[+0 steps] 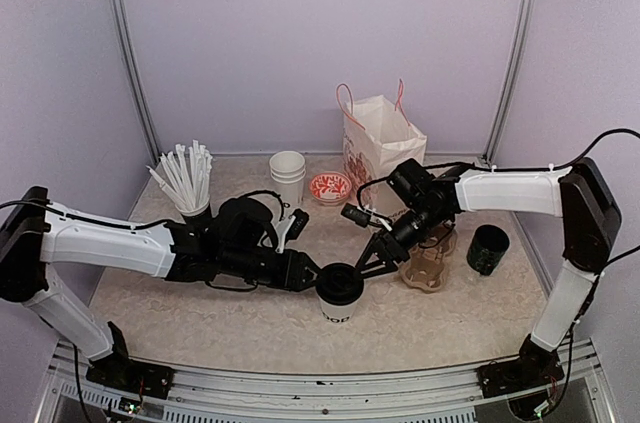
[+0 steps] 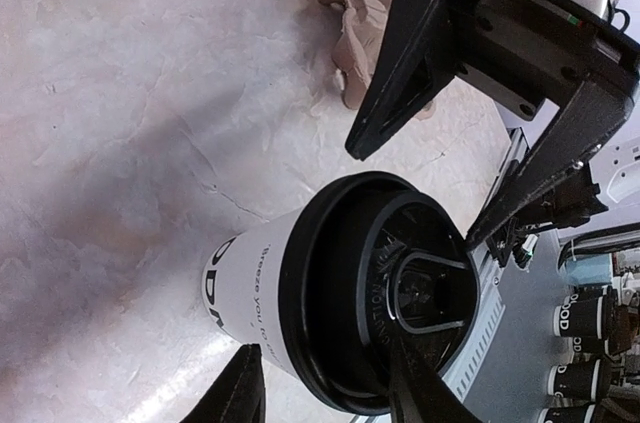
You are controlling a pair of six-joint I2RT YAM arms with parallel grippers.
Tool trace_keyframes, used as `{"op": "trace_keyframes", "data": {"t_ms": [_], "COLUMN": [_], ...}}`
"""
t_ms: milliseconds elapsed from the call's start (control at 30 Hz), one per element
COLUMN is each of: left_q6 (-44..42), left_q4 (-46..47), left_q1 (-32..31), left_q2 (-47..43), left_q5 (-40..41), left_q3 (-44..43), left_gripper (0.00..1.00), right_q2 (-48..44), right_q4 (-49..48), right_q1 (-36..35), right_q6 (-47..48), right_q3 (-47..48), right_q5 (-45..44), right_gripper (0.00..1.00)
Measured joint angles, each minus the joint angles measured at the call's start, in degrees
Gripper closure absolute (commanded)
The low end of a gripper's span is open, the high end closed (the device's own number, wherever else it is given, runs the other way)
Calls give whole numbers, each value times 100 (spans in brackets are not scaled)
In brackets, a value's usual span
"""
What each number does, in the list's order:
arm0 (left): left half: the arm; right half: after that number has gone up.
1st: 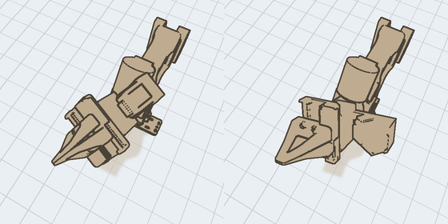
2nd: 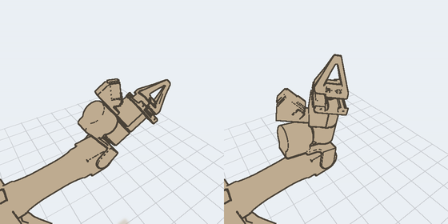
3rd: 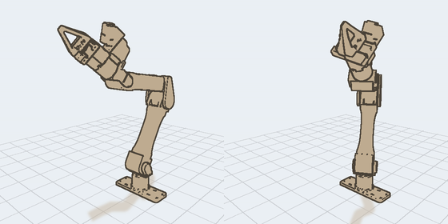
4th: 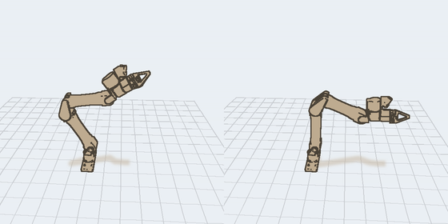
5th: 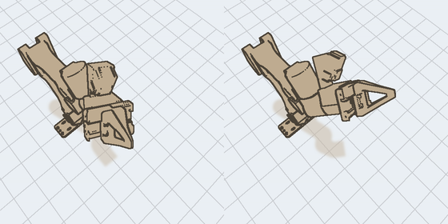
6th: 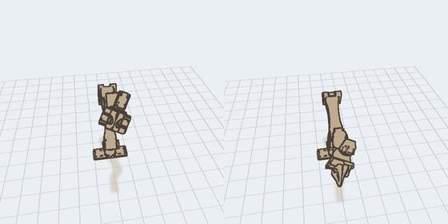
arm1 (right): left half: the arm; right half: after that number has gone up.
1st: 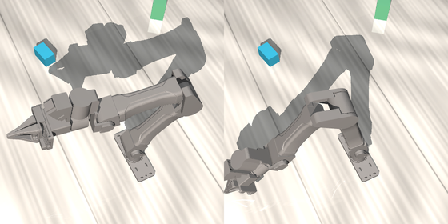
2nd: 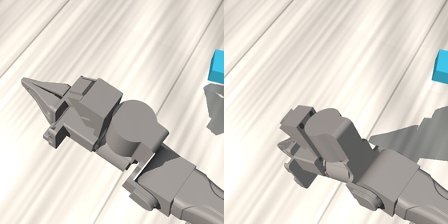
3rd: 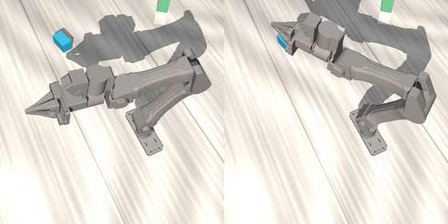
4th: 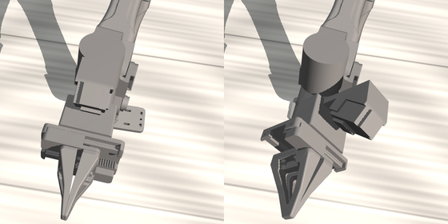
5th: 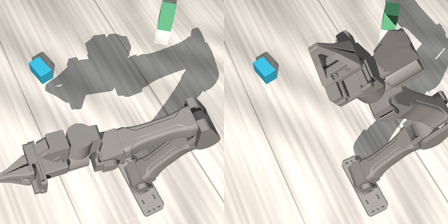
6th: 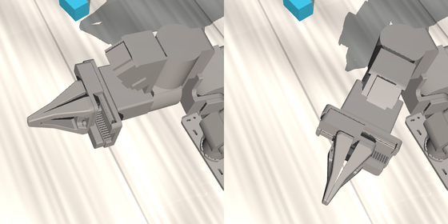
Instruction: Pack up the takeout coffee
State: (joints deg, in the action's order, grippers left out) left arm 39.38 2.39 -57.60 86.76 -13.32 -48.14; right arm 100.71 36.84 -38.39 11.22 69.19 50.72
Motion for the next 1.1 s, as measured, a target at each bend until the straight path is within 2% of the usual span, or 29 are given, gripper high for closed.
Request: {"op": "trace_keyframes", "data": {"t_ms": [167, 400, 533, 800, 967, 1100], "left_q6": [7, 232, 409, 361, 295, 186], "left_q4": [118, 343, 522, 293, 98, -55], "left_q1": [7, 122, 205, 175, 138, 107], "left_q2": [85, 251, 280, 393, 385, 372], "left_q5": [-72, -188, -293, -114, 68, 197], "left_q3": [13, 103, 173, -81, -188, -264], "left_gripper": [64, 71, 70, 64, 61, 58], "right_q2": [72, 247, 337, 461, 459, 413], "right_q4": [-50, -72, -52, 35, 17, -85], "right_q1": [0, 0, -7, -7, -7, -7], "right_q6": [-173, -343, -398, -509, -503, -446], "right_q3": [22, 76, 111, 184, 173, 103], "right_q5": [63, 229, 365, 551, 564, 509], "right_gripper": [51, 49, 55, 58, 53, 36]}}
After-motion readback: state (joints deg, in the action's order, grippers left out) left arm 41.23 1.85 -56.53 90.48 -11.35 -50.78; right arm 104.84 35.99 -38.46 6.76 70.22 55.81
